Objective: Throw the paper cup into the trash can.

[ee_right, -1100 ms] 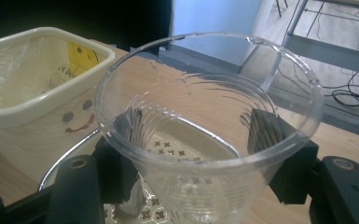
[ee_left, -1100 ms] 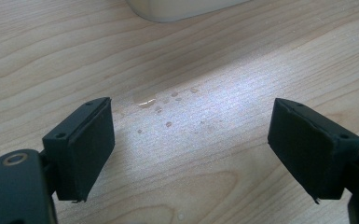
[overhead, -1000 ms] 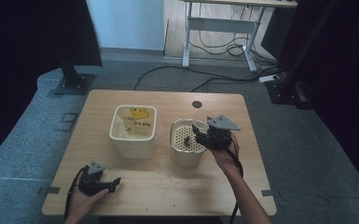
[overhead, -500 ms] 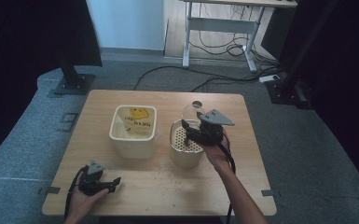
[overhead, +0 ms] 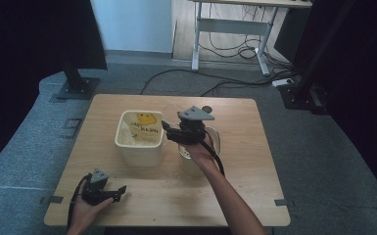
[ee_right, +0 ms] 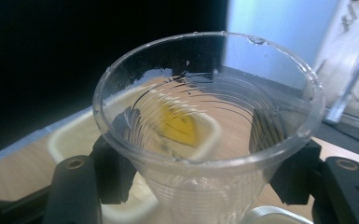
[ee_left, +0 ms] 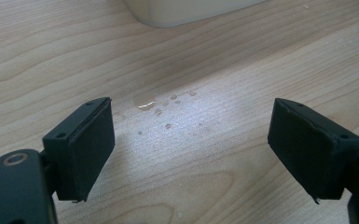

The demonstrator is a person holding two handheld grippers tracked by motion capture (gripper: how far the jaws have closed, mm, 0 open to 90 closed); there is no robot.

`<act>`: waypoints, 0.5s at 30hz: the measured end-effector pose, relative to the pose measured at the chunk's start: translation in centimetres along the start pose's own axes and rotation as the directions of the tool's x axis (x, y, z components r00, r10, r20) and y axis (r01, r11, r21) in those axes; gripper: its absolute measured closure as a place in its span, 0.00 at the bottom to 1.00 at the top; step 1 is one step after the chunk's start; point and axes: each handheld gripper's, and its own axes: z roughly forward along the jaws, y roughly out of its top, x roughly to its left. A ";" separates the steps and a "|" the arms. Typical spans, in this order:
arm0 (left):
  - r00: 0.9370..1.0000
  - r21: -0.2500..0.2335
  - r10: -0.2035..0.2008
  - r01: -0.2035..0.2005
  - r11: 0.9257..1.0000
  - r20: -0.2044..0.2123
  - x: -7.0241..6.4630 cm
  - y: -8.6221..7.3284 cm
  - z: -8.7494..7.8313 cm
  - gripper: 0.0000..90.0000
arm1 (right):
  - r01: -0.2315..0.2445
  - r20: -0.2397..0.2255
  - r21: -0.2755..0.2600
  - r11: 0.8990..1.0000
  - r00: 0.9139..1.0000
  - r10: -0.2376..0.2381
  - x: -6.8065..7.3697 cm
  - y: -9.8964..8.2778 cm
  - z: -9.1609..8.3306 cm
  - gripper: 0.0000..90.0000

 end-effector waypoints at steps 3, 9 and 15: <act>1.000 0.000 0.002 -0.002 1.000 0.001 0.0 0.0 0.0 0.16 | 0.006 -0.025 0.005 1.000 1.000 -0.006 1.2 0.8 1.7 0.38; 1.000 -0.007 -0.005 0.005 1.000 0.003 0.1 -0.1 -0.2 0.16 | 0.004 -0.053 0.025 1.000 0.999 -0.003 2.6 1.6 4.9 0.37; 1.000 -0.006 -0.010 0.010 1.000 0.003 0.5 -0.2 -0.3 0.16 | -0.025 -0.096 0.109 0.994 0.995 0.036 3.8 2.0 8.9 0.11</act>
